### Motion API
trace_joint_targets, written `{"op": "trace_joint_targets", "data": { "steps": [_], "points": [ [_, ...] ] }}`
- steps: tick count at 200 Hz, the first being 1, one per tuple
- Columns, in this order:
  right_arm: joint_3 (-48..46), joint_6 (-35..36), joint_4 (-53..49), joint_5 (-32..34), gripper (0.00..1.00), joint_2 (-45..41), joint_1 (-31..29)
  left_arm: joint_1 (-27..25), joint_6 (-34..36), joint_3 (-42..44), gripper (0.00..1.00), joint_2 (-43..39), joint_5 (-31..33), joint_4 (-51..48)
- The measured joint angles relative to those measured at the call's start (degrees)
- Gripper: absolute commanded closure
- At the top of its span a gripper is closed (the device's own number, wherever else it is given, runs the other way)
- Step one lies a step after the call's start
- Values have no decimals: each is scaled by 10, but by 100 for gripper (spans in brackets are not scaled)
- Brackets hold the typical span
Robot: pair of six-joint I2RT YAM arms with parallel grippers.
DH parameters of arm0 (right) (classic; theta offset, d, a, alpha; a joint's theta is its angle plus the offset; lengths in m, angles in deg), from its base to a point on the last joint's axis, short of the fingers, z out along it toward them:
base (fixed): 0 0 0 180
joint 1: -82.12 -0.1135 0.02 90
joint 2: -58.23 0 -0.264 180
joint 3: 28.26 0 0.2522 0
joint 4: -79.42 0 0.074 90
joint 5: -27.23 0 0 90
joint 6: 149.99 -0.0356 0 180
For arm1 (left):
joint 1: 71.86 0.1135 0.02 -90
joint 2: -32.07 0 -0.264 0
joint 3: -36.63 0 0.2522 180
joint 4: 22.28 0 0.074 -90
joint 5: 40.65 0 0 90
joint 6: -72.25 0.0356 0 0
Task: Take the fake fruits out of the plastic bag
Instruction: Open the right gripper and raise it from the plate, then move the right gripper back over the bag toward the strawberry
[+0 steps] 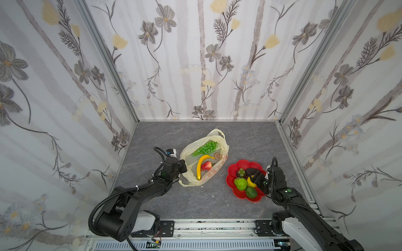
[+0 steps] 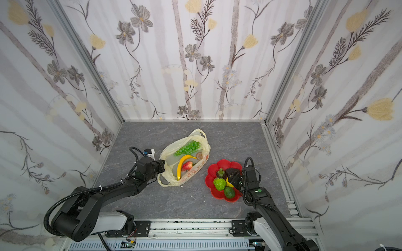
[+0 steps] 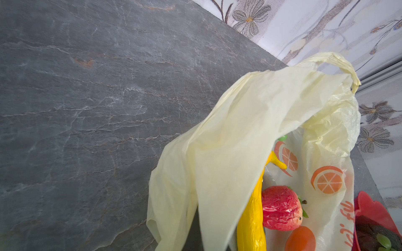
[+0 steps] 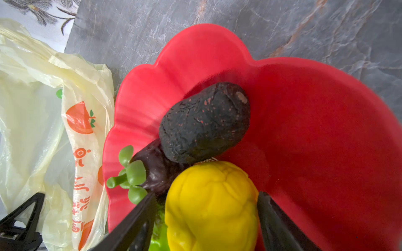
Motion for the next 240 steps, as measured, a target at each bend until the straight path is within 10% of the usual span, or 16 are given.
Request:
{"op": "trace_joint_targets", "data": {
  "steps": [119,240],
  "points": [
    [80,17,-49,46,23,-21,-15,0,0,-1,100,1,-4,0],
    [391,61,-66,134,31,271,-288,-23,5,-16,100,20,-17,4]
  ]
}}
